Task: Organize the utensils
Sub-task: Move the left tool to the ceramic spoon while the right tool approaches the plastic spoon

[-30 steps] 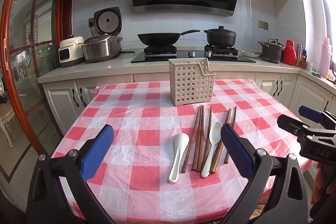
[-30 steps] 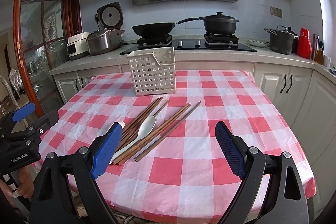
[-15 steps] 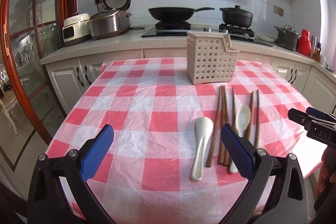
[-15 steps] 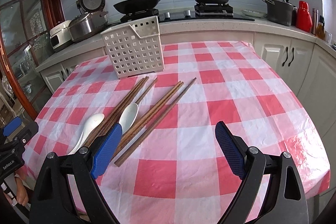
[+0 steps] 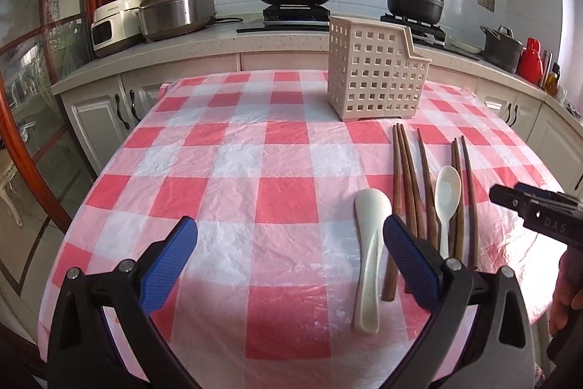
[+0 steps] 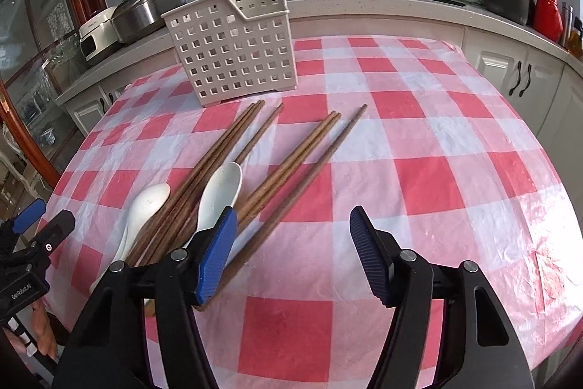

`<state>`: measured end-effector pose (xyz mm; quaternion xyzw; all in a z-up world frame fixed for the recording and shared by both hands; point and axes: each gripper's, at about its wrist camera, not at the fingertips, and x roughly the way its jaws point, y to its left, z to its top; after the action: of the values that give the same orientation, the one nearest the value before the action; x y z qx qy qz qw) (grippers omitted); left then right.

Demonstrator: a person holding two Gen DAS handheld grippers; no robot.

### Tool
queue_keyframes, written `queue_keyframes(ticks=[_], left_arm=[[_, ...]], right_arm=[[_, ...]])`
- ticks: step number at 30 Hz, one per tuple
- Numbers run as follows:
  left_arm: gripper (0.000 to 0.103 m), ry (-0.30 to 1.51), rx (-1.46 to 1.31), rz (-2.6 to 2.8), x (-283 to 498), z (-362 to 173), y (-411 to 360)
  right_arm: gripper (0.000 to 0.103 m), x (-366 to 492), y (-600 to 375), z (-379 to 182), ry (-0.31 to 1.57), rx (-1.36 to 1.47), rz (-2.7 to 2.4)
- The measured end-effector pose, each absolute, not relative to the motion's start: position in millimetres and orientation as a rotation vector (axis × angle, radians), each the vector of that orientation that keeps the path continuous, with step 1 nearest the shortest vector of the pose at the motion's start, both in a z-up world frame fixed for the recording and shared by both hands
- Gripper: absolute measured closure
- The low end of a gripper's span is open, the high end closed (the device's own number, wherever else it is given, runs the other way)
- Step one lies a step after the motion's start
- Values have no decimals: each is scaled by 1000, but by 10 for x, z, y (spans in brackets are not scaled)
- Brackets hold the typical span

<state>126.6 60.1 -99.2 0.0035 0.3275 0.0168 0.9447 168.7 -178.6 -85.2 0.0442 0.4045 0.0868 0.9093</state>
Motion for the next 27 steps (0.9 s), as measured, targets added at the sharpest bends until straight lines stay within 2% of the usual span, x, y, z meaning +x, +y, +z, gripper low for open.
queue_keyframes(ticks=[4,9,17,19,21,23,27], left_arm=[[6,692,35,-22,1385,-1039,523],[11,708,10,-62,1526,-1079,493],[31,744,-8,-88,1624,-1185,554],[38,750,-13,-113,1628,-1194,551],[42,757,-6,-139,1643,-1198,515],[44,762,-4,-161,1651,-1202,479],[45,780,-4,-211,1699,-1211,367]], right_arm=[[51,1867,-1667,-827,841,98,214],[52,2061,-1508,-868,873,102,247],[60,2231,-1280,-994,918,74,300],[70,2256,-1265,-1028,933,80,312],[74,2257,-1256,-1045,935,78,315],[88,2236,-1259,-1049,930,75,322],[90,2186,-1328,-1019,902,97,329]])
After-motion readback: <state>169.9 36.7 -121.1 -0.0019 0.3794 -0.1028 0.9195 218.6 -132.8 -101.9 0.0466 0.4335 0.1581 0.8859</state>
